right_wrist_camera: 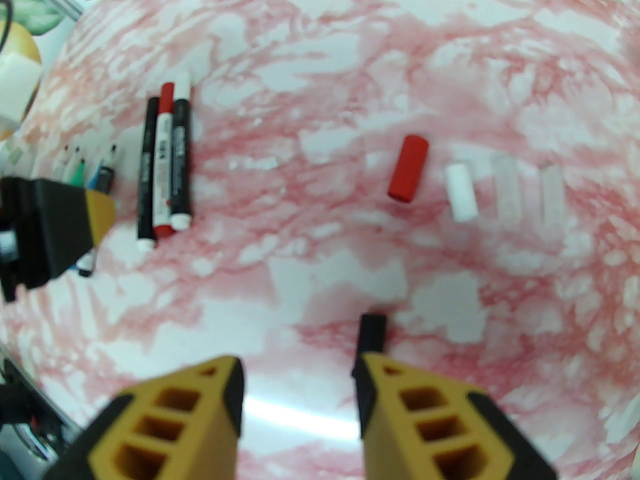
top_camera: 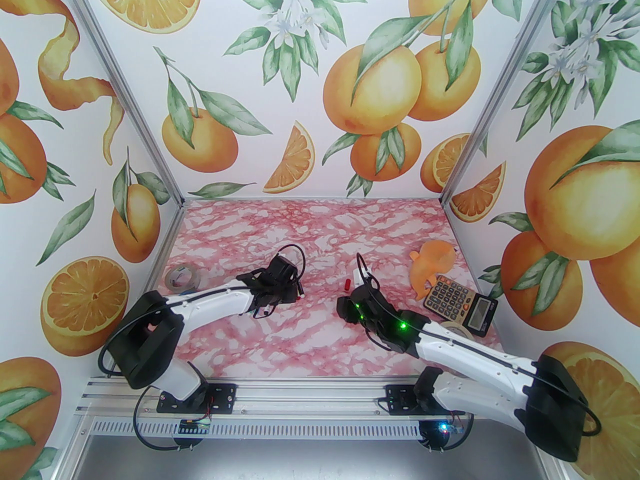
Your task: Open the pen caps
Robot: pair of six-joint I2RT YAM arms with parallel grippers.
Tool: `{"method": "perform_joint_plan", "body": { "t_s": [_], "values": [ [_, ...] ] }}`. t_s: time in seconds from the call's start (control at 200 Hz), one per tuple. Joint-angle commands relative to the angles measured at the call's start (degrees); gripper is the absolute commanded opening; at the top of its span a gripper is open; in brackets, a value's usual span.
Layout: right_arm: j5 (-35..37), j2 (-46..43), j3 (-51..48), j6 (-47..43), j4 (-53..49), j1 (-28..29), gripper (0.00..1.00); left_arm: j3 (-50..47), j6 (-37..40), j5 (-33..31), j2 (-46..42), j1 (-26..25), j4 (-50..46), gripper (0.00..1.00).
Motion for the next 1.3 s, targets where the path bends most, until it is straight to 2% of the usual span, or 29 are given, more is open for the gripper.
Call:
{"method": "perform_joint_plan", "body": {
  "t_s": [0.0, 0.085, 0.35, 0.781, 1.296],
  "values": [
    [-0.34, -1.36, -0.92, -1.20, -1.74, 0.13, 0.43, 2.89, 1.84, -3.56, 2.01, 0.24, -3.61, 0.32],
    [-0.39, -1.69, -1.00, -1.29, -1.65, 0.13, 0.43, 3.84, 2.63, -3.90, 3.45, 0.23, -3.70, 0.37],
    [-0.57, -1.74, -1.53, -1.29, -1.37, 0.13, 0.43, 5.56, 3.64, -3.20, 7.40, 0.22, -2.40, 0.37],
    [-0.40, -2.35, -1.70, -1.11, -1.59, 0.20, 0.43, 9.14, 4.49, -6.09, 11.23, 1.03, -7.52, 0.29],
    [-0.38, -2.82, -1.39, -1.20, -1.77, 0.13, 0.43, 14.21, 5.19, -8.68, 16.94, 2.02, -13.64, 0.25]
  ]
}}
